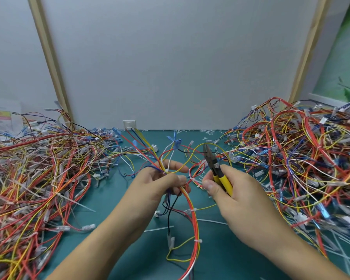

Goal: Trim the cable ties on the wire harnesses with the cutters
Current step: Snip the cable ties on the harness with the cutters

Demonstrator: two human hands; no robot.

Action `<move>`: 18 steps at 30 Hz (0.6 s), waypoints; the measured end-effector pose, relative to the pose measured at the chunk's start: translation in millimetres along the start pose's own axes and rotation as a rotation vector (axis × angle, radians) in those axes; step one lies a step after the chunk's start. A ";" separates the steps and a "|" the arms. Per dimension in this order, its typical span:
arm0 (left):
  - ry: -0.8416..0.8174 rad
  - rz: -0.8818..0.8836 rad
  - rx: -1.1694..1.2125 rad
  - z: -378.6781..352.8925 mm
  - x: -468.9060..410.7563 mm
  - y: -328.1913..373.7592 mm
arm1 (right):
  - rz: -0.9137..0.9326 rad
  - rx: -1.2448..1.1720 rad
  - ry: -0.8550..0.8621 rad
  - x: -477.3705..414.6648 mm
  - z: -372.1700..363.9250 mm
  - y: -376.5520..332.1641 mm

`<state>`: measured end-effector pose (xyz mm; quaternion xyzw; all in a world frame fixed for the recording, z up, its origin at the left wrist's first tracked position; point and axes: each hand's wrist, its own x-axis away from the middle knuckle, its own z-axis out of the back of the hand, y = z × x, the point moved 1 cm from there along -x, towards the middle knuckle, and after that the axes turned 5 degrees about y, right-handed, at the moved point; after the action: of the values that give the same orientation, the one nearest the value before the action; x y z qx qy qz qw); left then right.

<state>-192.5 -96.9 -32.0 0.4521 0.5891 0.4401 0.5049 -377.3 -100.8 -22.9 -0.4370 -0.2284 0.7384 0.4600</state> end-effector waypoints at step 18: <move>0.339 -0.161 0.020 8.3 -0.2 7.0 | -0.155 0.033 -0.280 6.7 0.4 -10.8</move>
<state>-183.7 -95.1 -26.0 0.3279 0.7043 0.4624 0.4274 -373.8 -89.7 -17.7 -0.3033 -0.3112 0.7581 0.4862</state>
